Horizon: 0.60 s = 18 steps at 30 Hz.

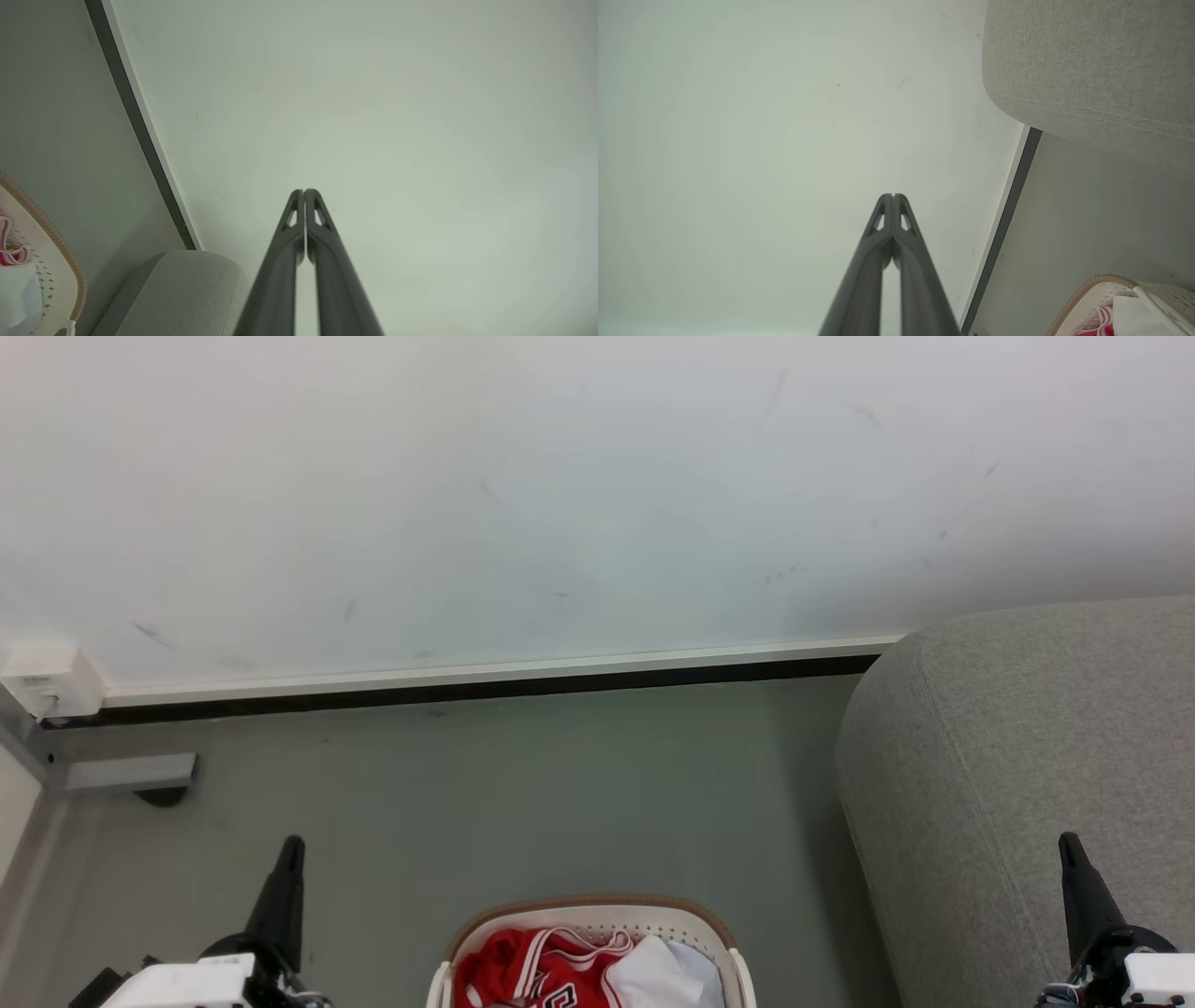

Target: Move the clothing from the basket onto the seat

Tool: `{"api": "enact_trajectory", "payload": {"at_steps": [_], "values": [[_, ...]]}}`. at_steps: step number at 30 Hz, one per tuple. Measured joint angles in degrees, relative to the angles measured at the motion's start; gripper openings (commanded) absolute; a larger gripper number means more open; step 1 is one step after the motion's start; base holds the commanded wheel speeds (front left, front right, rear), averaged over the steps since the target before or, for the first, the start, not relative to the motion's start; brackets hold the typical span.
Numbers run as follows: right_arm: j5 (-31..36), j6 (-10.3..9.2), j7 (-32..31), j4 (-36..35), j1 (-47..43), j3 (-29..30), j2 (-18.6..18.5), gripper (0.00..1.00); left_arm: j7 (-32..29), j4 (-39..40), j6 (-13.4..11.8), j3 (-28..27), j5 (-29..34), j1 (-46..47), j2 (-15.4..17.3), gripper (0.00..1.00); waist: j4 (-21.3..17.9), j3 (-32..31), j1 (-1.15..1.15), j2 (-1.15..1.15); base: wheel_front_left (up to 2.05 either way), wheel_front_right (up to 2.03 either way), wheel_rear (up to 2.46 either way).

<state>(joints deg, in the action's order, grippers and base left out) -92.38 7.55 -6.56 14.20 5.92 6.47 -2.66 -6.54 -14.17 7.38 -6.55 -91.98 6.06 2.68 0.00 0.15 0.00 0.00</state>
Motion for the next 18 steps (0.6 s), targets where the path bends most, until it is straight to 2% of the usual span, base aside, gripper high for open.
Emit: {"api": "enact_trajectory", "payload": {"at_steps": [18], "values": [[0.0,0.0,0.0,0.0,0.0,0.0,0.0,0.0,0.0,0.0,0.0,0.0,0.0,0.0,0.0,0.0,0.0,0.0,0.0,0.0,0.0,0.0,0.0]]}}
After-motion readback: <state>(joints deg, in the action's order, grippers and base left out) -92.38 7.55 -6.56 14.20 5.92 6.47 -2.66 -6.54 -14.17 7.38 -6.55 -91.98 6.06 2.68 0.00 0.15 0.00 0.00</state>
